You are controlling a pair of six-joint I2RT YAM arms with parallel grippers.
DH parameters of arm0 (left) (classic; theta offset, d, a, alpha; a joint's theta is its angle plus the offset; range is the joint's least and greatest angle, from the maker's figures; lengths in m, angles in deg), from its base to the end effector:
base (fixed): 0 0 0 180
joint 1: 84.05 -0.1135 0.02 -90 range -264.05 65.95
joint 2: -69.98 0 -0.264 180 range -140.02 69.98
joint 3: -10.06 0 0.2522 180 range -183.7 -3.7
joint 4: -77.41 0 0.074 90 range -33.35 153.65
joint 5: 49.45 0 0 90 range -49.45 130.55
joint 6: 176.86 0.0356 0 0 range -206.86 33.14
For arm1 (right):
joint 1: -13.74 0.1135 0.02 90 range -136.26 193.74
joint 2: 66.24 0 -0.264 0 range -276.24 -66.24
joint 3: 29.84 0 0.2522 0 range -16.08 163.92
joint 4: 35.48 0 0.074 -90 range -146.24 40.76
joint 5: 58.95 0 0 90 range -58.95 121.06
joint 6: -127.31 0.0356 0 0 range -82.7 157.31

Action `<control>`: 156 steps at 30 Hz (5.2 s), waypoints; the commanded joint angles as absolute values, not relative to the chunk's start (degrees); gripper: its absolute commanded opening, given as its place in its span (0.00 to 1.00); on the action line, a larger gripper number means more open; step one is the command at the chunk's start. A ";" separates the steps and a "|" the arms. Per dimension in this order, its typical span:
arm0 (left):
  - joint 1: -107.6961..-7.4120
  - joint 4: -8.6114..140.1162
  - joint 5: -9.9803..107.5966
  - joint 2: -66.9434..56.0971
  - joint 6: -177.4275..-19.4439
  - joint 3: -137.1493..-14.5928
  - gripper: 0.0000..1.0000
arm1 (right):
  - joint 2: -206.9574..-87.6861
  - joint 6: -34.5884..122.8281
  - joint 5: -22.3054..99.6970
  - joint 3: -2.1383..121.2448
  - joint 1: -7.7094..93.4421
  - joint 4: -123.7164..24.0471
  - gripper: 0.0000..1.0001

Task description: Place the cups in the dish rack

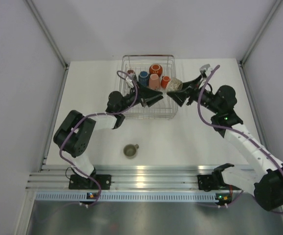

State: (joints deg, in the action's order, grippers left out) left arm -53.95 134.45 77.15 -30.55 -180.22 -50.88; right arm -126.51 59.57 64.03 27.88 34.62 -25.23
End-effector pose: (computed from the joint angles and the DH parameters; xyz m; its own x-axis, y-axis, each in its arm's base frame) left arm 0.3012 -0.1991 0.2431 -0.9084 -0.3998 -0.1226 0.2066 -0.1741 -0.9628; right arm 0.2210 0.1051 0.3454 -0.1883 0.2683 -0.9448 -0.7906 0.5293 0.3079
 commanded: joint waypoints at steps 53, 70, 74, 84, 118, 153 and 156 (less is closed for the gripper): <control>-59.53 61.36 36.06 5.21 -113.49 -58.37 0.49 | -180.76 38.54 35.10 83.14 48.54 -98.90 0.00; -60.41 60.84 36.59 6.70 -113.22 -58.37 0.50 | -183.22 38.36 31.93 82.54 49.42 -102.24 0.00; -60.50 60.57 36.33 6.70 -113.13 -58.37 0.51 | -183.66 38.45 31.85 83.14 49.42 -103.02 0.29; -60.59 60.22 35.98 6.97 -113.05 -58.19 0.53 | -183.05 37.83 31.32 83.15 50.04 -103.38 0.76; -56.81 35.62 25.96 24.19 -116.55 -44.93 0.52 | -147.73 40.12 28.42 69.89 48.90 -85.54 0.81; -32.46 26.82 22.27 23.67 -140.12 -31.65 0.52 | -139.45 45.65 34.57 55.46 45.91 -78.33 0.82; -32.46 27.00 22.44 21.91 -140.38 -31.65 0.52 | -139.63 45.65 34.75 54.94 45.82 -77.98 0.82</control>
State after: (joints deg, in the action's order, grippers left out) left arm -32.81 26.96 22.33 23.13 -139.50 -31.56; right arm -139.87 45.05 34.17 55.40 46.45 -80.83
